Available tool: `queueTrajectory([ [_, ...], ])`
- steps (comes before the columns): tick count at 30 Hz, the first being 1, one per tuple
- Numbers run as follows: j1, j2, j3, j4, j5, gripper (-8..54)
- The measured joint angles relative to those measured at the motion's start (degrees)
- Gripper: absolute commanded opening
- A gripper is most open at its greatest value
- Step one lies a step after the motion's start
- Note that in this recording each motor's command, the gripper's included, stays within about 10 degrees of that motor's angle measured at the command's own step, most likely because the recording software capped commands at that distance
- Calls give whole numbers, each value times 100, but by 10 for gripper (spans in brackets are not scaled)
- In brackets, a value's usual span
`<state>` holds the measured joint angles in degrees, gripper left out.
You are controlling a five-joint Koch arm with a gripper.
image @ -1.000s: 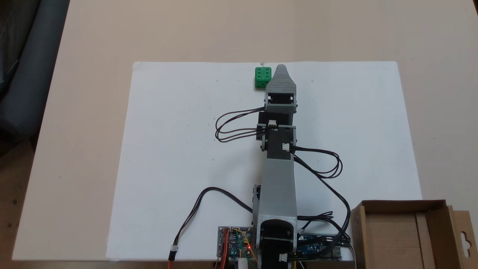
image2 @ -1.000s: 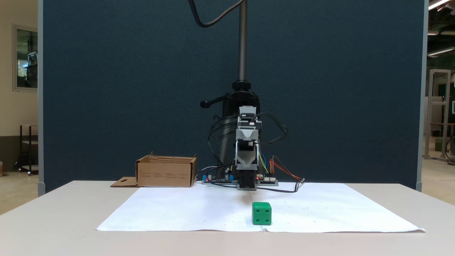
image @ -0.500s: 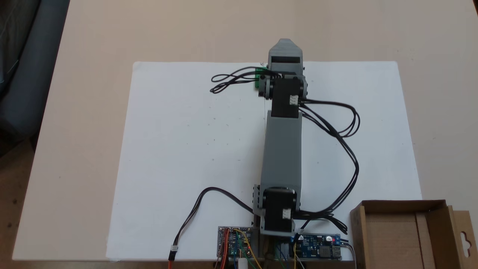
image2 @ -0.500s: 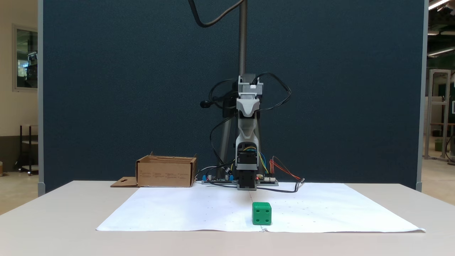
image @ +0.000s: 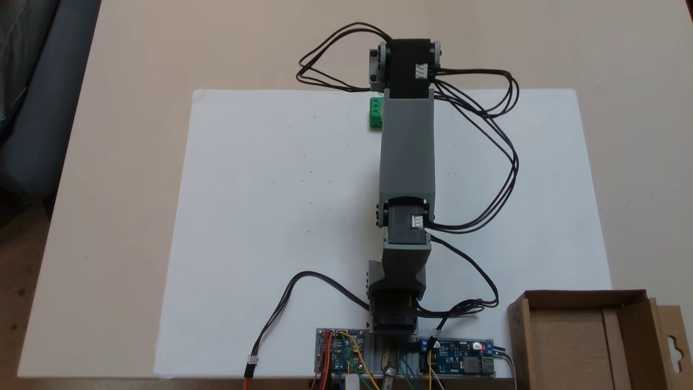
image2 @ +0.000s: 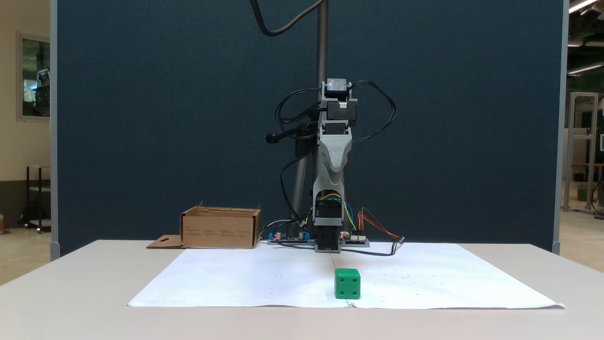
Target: Grasp a green dice and put it in the bin.
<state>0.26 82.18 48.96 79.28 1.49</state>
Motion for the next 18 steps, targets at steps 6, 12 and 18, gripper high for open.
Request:
queueTrajectory([
  [6,-26,-615,-615,316,272,405],
  [12,-26,-1178,-1002,343,343,405],
  [18,-26,-1512,-1336,343,431,406],
])
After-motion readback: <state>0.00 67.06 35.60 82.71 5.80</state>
